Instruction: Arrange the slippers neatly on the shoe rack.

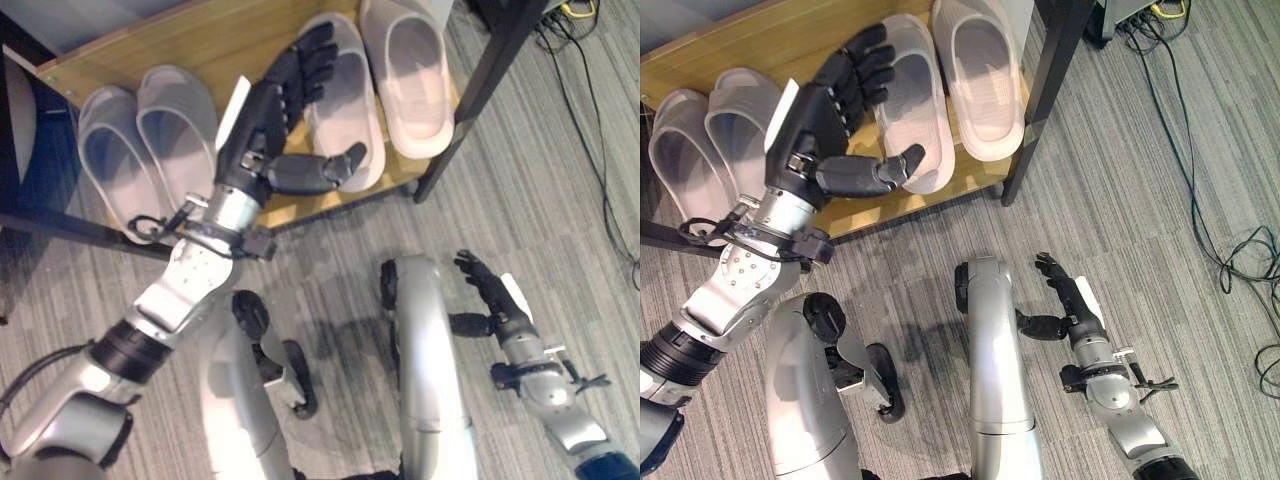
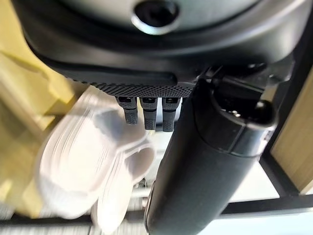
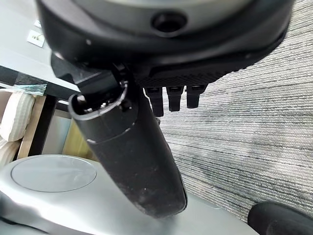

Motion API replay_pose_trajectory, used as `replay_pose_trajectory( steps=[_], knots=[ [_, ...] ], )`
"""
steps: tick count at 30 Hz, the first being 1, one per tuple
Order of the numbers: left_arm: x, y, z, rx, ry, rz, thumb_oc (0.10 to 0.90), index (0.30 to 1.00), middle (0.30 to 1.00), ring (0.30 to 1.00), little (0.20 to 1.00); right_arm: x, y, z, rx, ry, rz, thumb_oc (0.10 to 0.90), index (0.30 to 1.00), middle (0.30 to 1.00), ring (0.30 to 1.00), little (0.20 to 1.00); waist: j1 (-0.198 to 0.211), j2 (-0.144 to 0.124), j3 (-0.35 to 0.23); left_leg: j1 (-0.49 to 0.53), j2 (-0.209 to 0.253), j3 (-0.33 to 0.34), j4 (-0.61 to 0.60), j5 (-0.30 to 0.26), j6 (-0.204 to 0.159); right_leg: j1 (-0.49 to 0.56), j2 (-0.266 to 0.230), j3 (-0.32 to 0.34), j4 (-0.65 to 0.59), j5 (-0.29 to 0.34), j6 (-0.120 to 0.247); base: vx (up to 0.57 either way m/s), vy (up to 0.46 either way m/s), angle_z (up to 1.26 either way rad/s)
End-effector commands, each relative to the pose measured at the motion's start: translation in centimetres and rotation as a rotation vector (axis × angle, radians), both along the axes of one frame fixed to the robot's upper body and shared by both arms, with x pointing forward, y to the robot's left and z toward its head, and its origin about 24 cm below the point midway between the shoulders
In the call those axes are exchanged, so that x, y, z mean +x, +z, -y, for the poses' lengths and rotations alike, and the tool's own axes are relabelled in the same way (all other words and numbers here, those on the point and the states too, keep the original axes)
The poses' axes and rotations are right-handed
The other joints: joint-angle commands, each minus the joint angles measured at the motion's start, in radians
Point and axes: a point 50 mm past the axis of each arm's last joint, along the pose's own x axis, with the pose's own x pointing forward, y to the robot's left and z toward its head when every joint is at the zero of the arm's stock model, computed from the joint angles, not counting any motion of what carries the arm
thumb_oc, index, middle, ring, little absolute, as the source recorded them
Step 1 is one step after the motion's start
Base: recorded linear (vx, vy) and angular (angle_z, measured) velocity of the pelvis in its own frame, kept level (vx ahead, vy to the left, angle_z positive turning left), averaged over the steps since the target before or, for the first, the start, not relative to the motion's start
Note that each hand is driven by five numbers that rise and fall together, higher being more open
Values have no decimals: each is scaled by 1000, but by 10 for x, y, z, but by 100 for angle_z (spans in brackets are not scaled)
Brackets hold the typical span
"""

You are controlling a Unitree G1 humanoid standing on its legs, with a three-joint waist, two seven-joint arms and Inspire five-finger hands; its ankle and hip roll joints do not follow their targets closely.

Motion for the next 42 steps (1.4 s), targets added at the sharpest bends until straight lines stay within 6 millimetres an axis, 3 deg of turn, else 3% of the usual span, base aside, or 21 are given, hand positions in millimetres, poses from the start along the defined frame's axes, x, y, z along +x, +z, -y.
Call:
replay_pose_trajectory(
  steps=[1,8,17,27,42],
  knots=[
    [-8,51,20,-15,-116,208,800,900,900,900,900,9,43,-9,4,72,199,800,900,900,900,900,13,-37,-31,-3,-17,-69,-82,23,-49,60,-94,87,-27,-33,-48,0,0,0],
    [9,50,26,45,-46,207,800,900,900,900,900,10,39,-10,1,81,182,800,900,900,900,900,2,-38,-31,-3,-15,-71,-77,32,-51,60,-91,89,-26,-26,-45,-4,4,3],
    [38,70,32,108,90,234,800,900,900,900,900,16,41,-14,4,99,186,800,900,900,900,900,-25,-44,-31,-3,-24,-63,-80,34,-50,60,-95,100,-28,-32,-36,0,0,0],
    [50,89,40,132,154,264,800,900,900,900,900,21,41,-18,-4,119,182,800,900,900,900,900,-38,-47,-31,-3,-27,-60,-81,37,-52,60,-91,112,-26,-31,-26,0,0,0],
    [70,107,13,190,369,255,800,900,900,900,900,24,36,-23,0,144,156,800,900,900,900,900,-48,-58,-31,-3,-30,-59,-70,39,-58,60,-83,123,-11,-30,-24,0,0,0]
  ],
)
